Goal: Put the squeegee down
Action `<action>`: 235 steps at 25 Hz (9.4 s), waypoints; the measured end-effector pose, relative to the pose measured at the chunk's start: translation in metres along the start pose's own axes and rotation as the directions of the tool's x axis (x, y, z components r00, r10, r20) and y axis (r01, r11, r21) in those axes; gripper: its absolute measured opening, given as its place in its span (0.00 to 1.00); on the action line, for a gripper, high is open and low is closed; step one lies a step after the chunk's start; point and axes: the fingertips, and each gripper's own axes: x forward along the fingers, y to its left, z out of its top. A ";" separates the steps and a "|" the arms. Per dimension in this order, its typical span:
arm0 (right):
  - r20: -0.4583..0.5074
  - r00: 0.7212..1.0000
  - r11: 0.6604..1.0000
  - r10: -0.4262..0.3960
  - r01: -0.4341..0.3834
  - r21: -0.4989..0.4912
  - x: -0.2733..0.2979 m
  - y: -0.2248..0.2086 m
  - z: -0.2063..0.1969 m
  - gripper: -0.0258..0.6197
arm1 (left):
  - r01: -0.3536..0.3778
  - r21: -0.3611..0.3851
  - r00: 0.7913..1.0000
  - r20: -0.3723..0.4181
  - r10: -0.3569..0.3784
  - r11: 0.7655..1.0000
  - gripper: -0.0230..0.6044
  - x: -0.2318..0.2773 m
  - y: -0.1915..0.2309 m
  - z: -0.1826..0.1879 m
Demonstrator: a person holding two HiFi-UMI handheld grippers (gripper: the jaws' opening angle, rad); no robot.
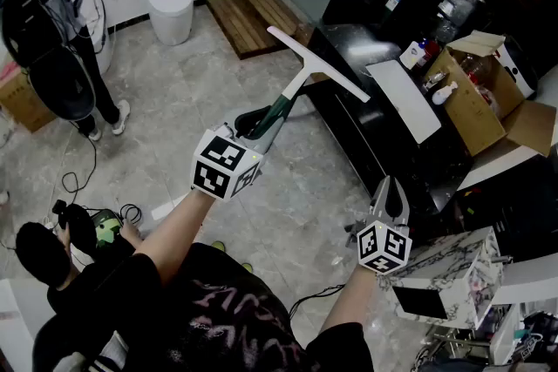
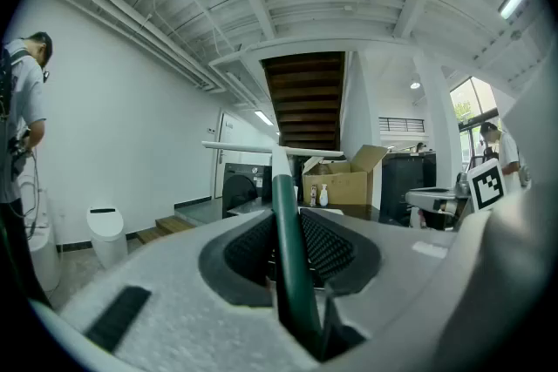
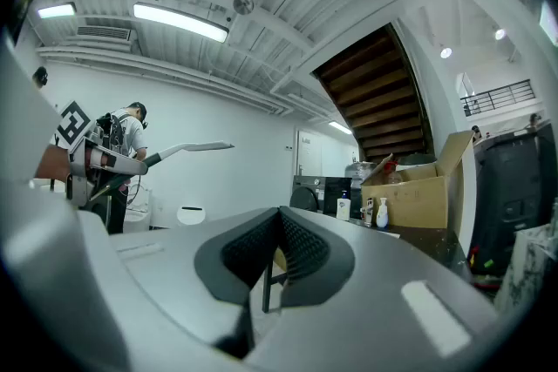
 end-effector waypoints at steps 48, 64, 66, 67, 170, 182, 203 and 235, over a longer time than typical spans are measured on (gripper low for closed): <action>-0.016 0.999 0.999 -0.044 0.045 0.025 0.094 0.025 -0.024 0.04 | 0.017 -0.040 1.000 -0.021 -0.018 0.999 0.19 0.059 0.098 -0.019; -0.058 0.997 0.998 -0.054 0.057 0.038 0.196 -0.046 -0.051 0.04 | 0.032 -0.046 0.998 -0.059 -0.035 0.998 0.19 0.190 0.113 -0.024; -0.062 0.997 0.998 -0.052 0.054 0.036 0.212 -0.057 -0.051 0.04 | 0.033 -0.045 0.997 -0.062 -0.036 0.998 0.19 0.209 0.114 -0.021; -0.061 0.997 0.998 -0.049 0.051 0.035 0.220 -0.062 -0.051 0.04 | 0.032 -0.046 0.997 -0.063 -0.035 0.998 0.19 0.219 0.115 -0.019; -0.086 0.949 0.950 -0.303 0.308 0.047 0.689 -0.319 -0.067 0.05 | 0.333 -0.063 0.842 -0.430 -0.327 0.941 0.20 0.845 0.218 -0.071; -0.100 0.951 0.953 -0.292 0.297 0.049 0.692 -0.321 -0.074 0.05 | 0.322 -0.069 0.793 -0.525 -0.309 0.944 0.20 0.854 0.213 -0.120; -0.122 0.948 0.952 -0.293 0.301 0.055 0.697 -0.332 -0.083 0.05 | 0.326 -0.098 0.715 -0.625 -0.313 0.940 0.20 0.860 0.203 -0.156; -0.111 0.951 0.955 -0.289 0.294 0.031 0.694 -0.294 -0.074 0.05 | 0.340 -0.074 0.759 -0.568 -0.319 0.938 0.32 0.834 0.230 -0.120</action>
